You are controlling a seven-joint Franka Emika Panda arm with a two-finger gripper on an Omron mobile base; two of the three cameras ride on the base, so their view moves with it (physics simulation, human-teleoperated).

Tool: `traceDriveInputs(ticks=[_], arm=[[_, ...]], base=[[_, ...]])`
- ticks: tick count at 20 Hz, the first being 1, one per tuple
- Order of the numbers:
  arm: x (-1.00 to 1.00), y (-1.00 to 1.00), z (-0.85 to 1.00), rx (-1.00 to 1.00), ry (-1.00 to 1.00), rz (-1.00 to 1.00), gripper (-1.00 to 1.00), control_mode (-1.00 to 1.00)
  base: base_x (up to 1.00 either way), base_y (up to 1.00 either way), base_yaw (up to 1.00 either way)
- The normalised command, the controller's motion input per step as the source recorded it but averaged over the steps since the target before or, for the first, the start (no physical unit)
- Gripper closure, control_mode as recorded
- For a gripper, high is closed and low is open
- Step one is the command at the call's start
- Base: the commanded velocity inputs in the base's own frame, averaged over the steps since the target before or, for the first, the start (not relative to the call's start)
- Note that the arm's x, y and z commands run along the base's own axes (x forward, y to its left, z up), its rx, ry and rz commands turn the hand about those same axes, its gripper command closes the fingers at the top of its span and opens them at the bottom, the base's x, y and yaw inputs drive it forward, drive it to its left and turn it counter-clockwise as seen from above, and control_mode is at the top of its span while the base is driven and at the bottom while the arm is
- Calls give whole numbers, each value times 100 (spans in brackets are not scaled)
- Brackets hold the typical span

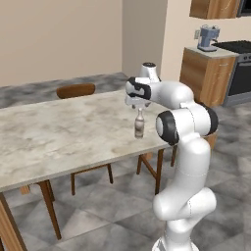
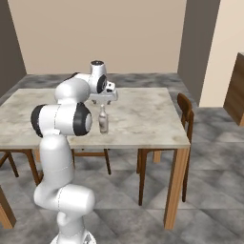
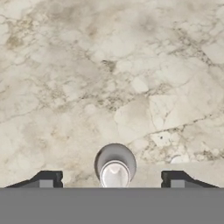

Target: Move the drinks to the dining counter.

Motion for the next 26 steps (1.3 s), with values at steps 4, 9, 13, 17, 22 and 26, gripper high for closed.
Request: traceDriveInputs(ticks=[4, 9, 13, 17, 22, 26], arm=[[-56, 0, 13, 1, 0, 0, -100, -100], [-100, -1, -9, 2, -4, 0, -100, -100], [-100, -29, -23, 3, -34, 0, -100, -100], [-100, -51, 0, 0, -67, -1, -100, -100], [-100, -35, 10, 0, -70, -13, -100, -100], [-100, -21, 3, 0, -36, -17, -100, -100]], base=[[0, 0, 0], [0, 0, 0], [0, 0, 0], [0, 0, 0], [0, 0, 0], [0, 0, 0]])
